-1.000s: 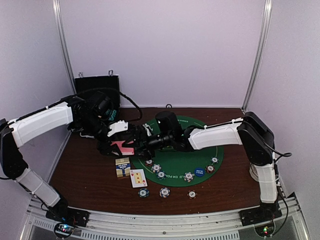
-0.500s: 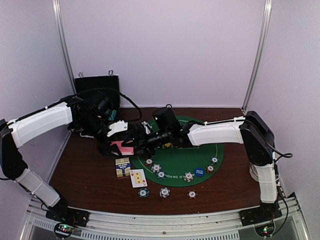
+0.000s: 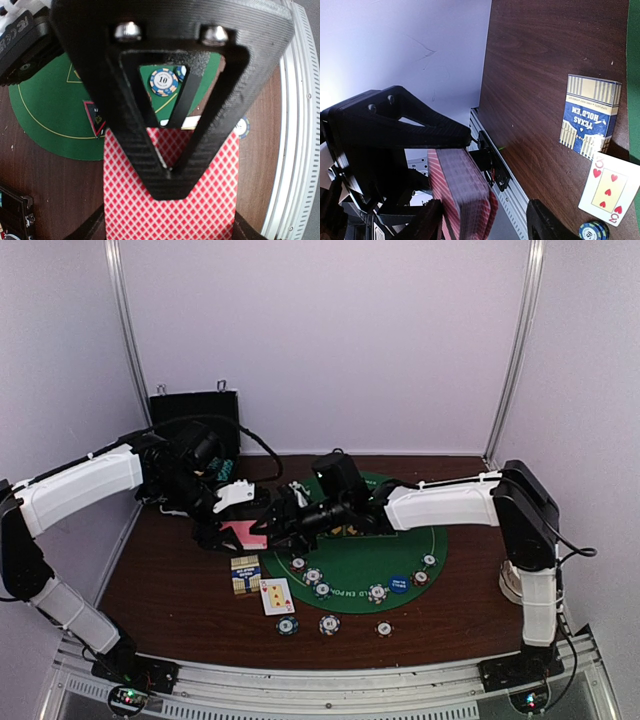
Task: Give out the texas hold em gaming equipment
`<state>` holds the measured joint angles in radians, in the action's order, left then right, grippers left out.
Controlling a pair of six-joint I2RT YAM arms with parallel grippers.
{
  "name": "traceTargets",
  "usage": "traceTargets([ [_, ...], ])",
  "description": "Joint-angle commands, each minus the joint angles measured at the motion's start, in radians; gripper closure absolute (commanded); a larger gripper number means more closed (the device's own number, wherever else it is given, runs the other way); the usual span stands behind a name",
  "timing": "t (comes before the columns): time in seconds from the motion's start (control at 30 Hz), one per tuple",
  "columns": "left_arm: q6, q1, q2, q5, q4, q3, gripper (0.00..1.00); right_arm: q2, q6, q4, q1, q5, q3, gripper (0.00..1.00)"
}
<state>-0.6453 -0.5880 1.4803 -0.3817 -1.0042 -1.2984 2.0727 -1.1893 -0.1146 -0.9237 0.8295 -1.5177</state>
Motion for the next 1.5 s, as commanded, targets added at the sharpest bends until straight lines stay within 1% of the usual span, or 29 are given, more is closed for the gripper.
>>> traceTargets([
  [0.0,0.000,0.005,-0.040,-0.009,0.027,-0.012,1.00,-0.053,0.022,0.027,0.009,-0.005,0.032,0.42],
  [0.07,0.001,0.005,-0.039,-0.010,0.030,-0.011,1.00,-0.057,-0.004,-0.011,0.009,-0.006,0.040,0.40],
  [0.17,0.006,0.005,-0.031,-0.015,0.032,-0.012,1.00,-0.043,-0.122,-0.205,-0.001,-0.001,0.053,0.32],
  [0.23,0.009,0.005,-0.027,-0.017,0.032,-0.016,1.00,-0.015,-0.188,-0.309,-0.012,0.004,0.028,0.30],
  [0.3,0.012,0.005,-0.026,-0.018,0.031,-0.021,1.00,0.020,-0.229,-0.348,-0.026,0.009,-0.004,0.30],
  [0.4,0.013,0.005,-0.030,-0.016,0.030,-0.024,1.00,0.055,-0.243,-0.337,-0.037,0.007,-0.035,0.31],
  [0.47,0.011,0.005,-0.035,-0.015,0.031,-0.023,1.00,0.065,-0.252,-0.342,-0.038,0.007,-0.030,0.33],
  [0.7,0.012,0.005,-0.039,-0.017,0.031,-0.028,1.00,0.057,-0.212,-0.263,-0.029,-0.004,-0.008,0.38],
  [0.9,0.010,0.005,-0.046,-0.014,0.025,-0.033,1.00,0.011,-0.173,-0.202,0.002,-0.029,0.054,0.51],
  [0.97,0.010,0.005,-0.049,-0.010,0.025,-0.035,1.00,-0.005,-0.152,-0.166,0.009,-0.030,0.070,0.53],
  [1.27,0.009,0.005,-0.045,-0.003,0.025,-0.035,1.00,-0.068,-0.132,-0.157,0.021,-0.023,0.135,0.55],
  [1.47,0.007,0.005,-0.042,0.000,0.024,-0.035,1.00,-0.115,-0.117,-0.161,0.024,0.002,0.118,0.50],
])
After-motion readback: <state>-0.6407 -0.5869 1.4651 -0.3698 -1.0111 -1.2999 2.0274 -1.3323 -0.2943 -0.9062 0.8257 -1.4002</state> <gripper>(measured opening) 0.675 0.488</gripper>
